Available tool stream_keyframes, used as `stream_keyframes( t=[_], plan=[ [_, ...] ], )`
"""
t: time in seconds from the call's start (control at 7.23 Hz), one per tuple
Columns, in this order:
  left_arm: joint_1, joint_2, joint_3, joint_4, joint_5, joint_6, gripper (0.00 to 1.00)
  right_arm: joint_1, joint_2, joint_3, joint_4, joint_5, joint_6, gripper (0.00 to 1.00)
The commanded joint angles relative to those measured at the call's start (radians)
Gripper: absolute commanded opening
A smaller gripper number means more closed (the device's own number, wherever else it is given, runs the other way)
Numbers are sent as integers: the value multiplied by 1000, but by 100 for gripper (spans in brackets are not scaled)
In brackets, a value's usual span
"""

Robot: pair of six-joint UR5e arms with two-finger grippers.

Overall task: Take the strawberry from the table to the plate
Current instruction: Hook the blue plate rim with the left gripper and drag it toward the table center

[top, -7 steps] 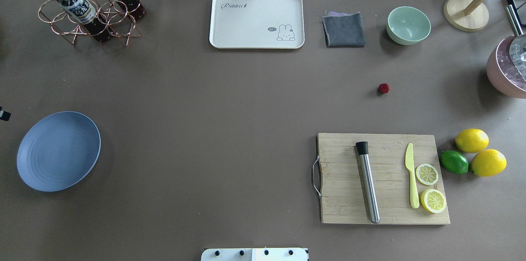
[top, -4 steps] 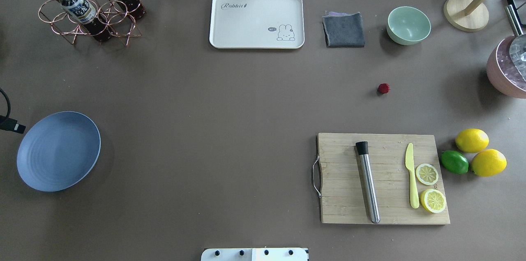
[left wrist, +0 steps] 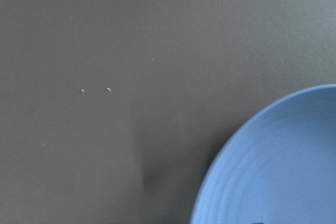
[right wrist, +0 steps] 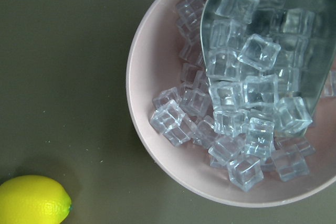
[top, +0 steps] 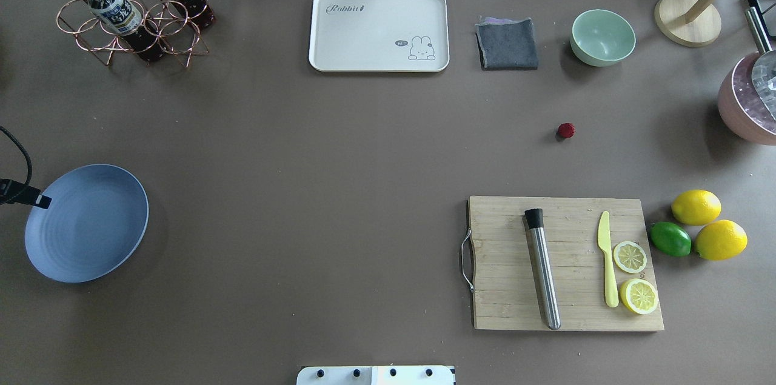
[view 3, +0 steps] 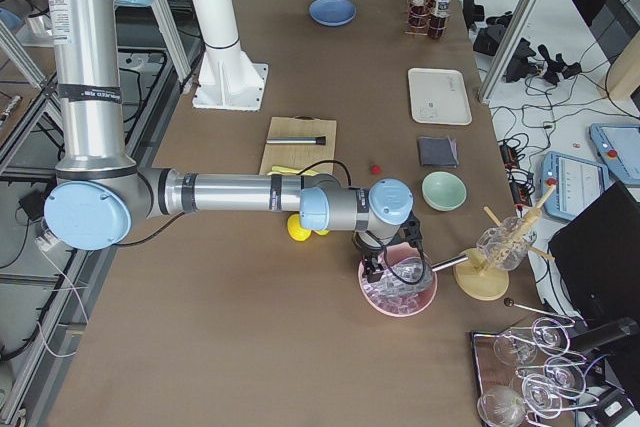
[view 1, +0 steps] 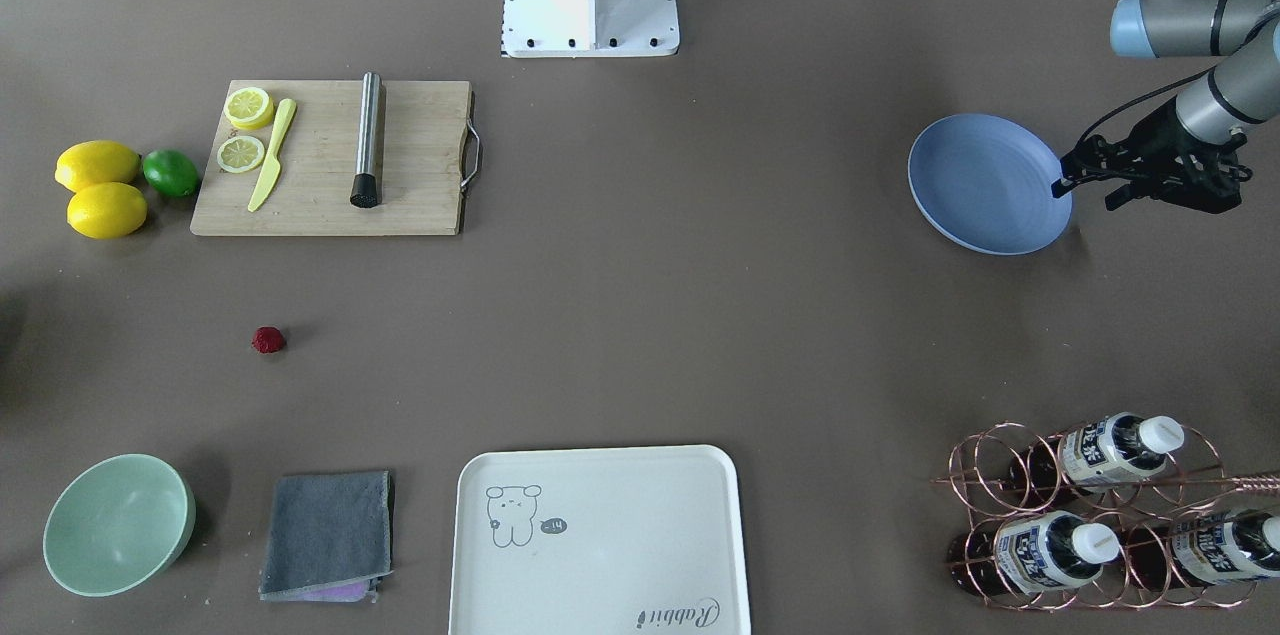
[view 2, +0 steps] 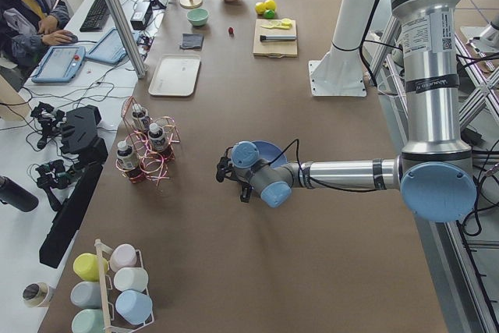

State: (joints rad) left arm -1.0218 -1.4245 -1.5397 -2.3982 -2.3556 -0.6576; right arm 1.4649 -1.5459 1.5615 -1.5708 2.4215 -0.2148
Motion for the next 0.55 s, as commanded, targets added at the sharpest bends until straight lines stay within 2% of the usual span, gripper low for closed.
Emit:
stream_keyframes(
  t=[0.0,0.14,0.28,0.41],
  plan=[
    [17,-1,24,-34,13,-4,77,2,0,2,2,-1,0,100],
    [31,1,38,-59,15,-19,65,2,0,3,2,1,0,100],
    [31,-1,36,-76,15,-39,25,2,0,9,0,1,0,100],
    [31,-2,35,-76,13,-43,0,2,-2,17,0,-1,2,100]
  ],
)
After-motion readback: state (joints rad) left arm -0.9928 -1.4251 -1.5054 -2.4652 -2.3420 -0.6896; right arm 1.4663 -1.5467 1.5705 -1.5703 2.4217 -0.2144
